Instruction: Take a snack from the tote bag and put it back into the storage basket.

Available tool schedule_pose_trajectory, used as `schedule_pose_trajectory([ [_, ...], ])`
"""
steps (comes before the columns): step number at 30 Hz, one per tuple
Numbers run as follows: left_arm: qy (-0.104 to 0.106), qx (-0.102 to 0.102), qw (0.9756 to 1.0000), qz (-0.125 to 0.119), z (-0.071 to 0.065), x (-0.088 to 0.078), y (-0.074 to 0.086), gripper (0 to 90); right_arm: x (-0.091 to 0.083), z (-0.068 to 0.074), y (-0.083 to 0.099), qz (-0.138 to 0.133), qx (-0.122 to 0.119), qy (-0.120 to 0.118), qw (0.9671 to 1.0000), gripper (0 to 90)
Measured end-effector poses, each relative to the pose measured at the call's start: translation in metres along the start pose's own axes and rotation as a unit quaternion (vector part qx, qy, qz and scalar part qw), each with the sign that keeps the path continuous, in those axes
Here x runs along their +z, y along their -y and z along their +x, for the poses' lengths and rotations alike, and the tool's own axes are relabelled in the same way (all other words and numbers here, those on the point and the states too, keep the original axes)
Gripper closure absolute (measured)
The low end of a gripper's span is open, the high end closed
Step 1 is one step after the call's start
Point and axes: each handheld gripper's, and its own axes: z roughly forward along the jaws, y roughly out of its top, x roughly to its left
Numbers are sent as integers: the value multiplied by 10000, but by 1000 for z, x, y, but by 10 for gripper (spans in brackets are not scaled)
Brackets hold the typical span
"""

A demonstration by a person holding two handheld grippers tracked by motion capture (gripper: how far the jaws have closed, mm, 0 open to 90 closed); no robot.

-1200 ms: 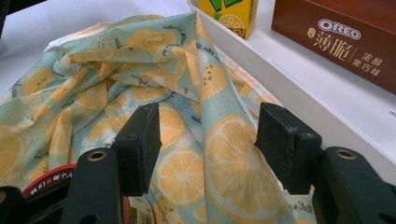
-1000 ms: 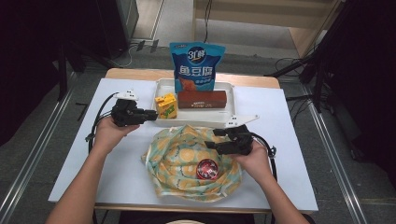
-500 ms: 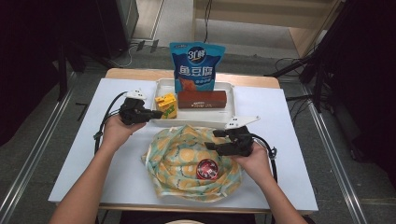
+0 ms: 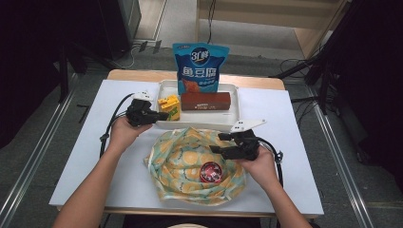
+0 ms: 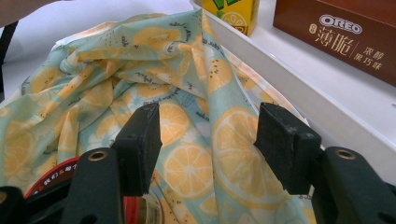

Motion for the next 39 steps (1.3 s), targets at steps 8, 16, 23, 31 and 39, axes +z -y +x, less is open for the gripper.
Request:
schedule_pose_trajectory([
  [8,-63,-17,10000,-20,3,-2,1,900,1,0,0,-24,15,-47,10000,412],
  [16,-82,-42,10000,-12,6,-4,3,900,1,0,0,-20,6,-53,10000,413],
  [23,-98,-184,9998,-67,11,-6,4,900,0,0,0,-16,13,-51,10000,412],
  [31,-121,-276,9995,-63,14,-8,5,900,0,-1,0,-17,23,-56,10000,412],
  [39,-41,-420,9991,-89,17,-11,7,871,-2,-2,0,-36,25,-32,10000,413],
])
